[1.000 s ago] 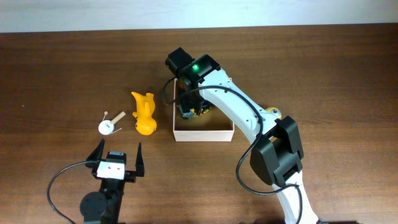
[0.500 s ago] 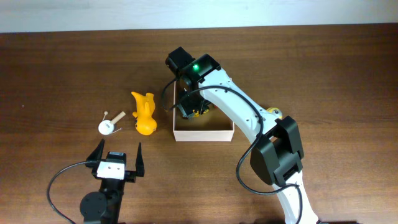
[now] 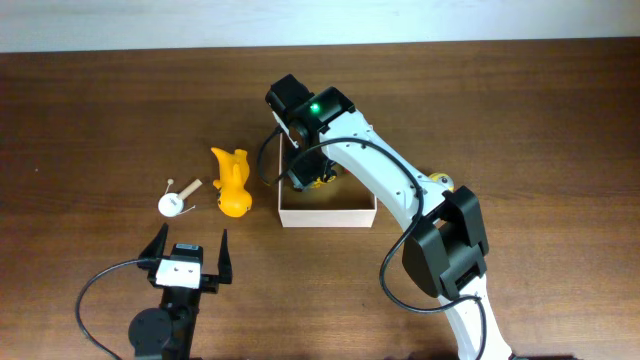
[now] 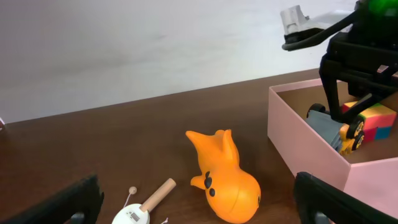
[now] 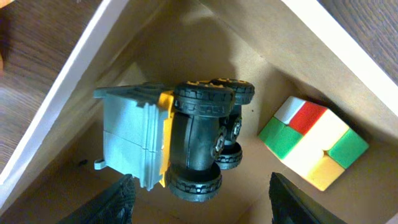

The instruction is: Pack container

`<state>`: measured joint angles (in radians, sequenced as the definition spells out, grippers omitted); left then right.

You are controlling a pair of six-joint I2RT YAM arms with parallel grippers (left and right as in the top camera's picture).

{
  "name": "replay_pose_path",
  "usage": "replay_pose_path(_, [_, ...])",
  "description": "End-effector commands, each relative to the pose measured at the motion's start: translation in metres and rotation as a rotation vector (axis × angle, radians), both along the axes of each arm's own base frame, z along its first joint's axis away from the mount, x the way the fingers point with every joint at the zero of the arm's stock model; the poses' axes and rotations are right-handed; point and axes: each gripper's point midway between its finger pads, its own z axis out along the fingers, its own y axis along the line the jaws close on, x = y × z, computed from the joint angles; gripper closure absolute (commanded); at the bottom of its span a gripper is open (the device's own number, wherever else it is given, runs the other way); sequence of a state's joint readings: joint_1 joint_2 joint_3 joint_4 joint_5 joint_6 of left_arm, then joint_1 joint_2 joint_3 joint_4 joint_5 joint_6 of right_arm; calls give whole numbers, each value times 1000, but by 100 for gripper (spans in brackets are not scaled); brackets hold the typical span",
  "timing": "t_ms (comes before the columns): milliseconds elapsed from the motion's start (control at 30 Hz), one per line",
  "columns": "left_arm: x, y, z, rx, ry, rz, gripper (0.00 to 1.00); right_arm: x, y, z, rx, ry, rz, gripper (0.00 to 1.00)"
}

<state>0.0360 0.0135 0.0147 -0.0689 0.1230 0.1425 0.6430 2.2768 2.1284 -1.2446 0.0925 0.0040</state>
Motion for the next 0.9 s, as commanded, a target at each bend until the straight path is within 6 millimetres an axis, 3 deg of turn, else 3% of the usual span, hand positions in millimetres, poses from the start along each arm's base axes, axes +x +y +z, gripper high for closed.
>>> replay_pose_path(0, [0, 2, -1, 17, -1, 9, 1, 3, 4, 0, 13, 0, 36, 37])
replay_pose_path(500, [0, 2, -1, 17, -1, 10, 1, 5, 4, -4, 14, 7, 80, 37])
replay_pose_path(867, [0, 2, -1, 17, -1, 10, 1, 17, -10, -4, 14, -4, 61, 36])
